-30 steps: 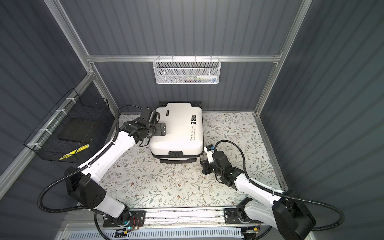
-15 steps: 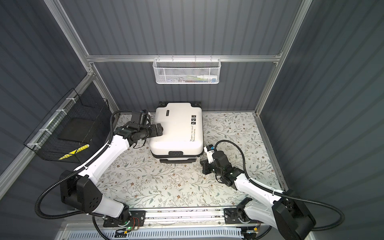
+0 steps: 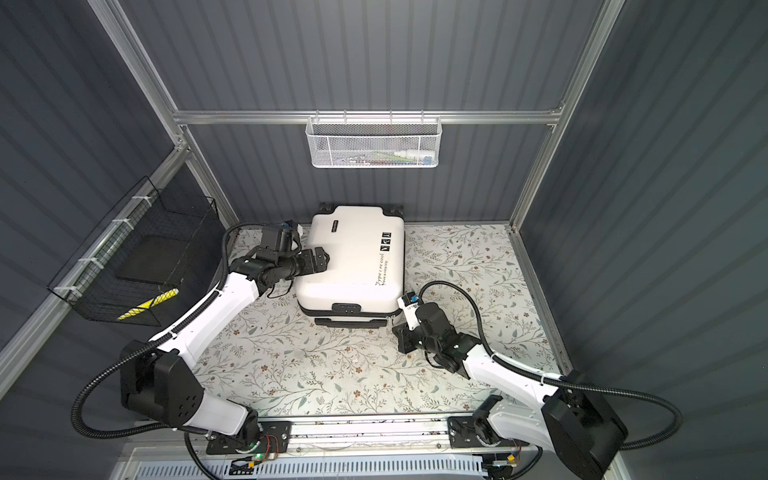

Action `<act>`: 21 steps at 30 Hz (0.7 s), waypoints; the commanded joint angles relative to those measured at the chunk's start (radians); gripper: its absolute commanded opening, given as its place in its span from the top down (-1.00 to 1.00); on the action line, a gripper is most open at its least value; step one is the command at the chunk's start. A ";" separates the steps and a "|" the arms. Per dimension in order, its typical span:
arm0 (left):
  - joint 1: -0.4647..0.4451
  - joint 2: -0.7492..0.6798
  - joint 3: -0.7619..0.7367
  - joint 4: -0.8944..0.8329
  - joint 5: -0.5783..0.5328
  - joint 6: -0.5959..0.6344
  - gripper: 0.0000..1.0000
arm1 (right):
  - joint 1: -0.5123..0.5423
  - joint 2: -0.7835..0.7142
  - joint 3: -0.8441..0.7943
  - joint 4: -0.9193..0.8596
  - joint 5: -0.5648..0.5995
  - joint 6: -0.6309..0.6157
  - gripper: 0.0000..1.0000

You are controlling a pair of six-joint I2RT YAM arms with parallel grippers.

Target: Pack the luggage

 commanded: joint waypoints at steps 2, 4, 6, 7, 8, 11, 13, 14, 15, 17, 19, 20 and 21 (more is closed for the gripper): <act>-0.010 0.022 -0.035 -0.048 0.061 -0.005 -0.99 | 0.020 -0.005 0.018 0.014 -0.035 -0.006 1.00; -0.010 0.021 -0.038 -0.045 0.062 -0.006 -1.00 | 0.018 -0.011 0.021 0.004 -0.026 -0.001 0.85; -0.010 0.018 -0.041 -0.044 0.064 -0.006 -1.00 | 0.014 -0.022 0.028 -0.020 -0.015 0.000 0.34; -0.010 0.016 -0.041 -0.043 0.066 -0.005 -1.00 | 0.009 -0.050 0.031 -0.034 -0.008 0.001 0.14; -0.010 0.016 -0.040 -0.043 0.067 -0.006 -1.00 | 0.001 -0.070 0.036 -0.050 -0.005 0.002 0.01; -0.010 0.013 -0.042 -0.038 0.074 -0.006 -0.99 | -0.032 -0.119 0.049 -0.095 -0.008 0.004 -0.35; -0.010 0.011 -0.042 -0.035 0.078 -0.006 -0.99 | -0.051 -0.147 0.059 -0.126 -0.005 -0.001 -0.52; -0.010 0.010 -0.041 -0.033 0.083 -0.005 -0.99 | -0.062 -0.160 0.066 -0.140 -0.002 -0.002 -0.60; -0.010 0.010 -0.041 -0.029 0.087 -0.007 -1.00 | -0.070 -0.172 0.069 -0.152 0.001 -0.004 -0.67; -0.010 0.010 -0.035 -0.026 0.096 -0.008 -0.99 | -0.095 -0.193 0.080 -0.177 0.006 -0.003 -0.79; -0.010 0.010 -0.027 -0.022 0.110 -0.008 -1.00 | -0.125 -0.210 0.090 -0.198 0.005 0.000 -0.88; -0.010 0.010 -0.021 -0.022 0.116 -0.008 -0.99 | -0.146 -0.218 0.095 -0.208 0.000 0.005 -0.93; -0.010 0.009 -0.016 -0.024 0.119 -0.005 -0.99 | -0.166 -0.226 0.101 -0.218 -0.004 0.009 -0.97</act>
